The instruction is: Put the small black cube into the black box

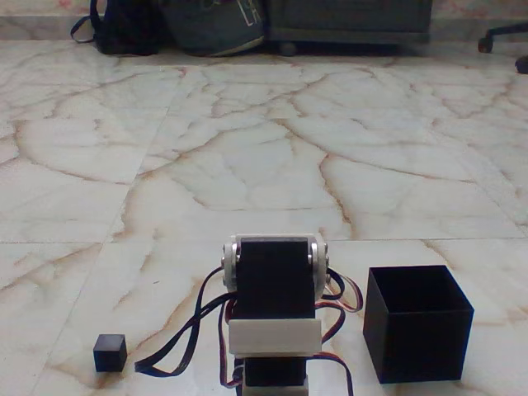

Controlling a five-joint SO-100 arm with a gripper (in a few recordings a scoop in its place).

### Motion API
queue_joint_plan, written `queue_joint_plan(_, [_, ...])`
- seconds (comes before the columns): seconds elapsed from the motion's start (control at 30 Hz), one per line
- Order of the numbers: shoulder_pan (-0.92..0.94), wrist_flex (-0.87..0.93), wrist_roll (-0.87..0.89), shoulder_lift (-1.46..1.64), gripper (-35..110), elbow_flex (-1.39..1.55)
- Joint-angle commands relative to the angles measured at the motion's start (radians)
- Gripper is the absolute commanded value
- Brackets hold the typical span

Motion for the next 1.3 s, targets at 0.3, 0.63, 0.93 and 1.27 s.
queue_joint_plan(0.3, [0.005, -0.009, -0.015, 0.012, 4, -0.003])
queue_joint_plan(0.63, [0.005, -0.009, -0.012, 0.012, 4, -0.003])
queue_joint_plan(0.93, [0.012, -0.034, -0.155, 0.020, 4, -0.029])
queue_joint_plan(1.27, [-0.077, 0.008, -0.094, -0.433, 4, -0.485])
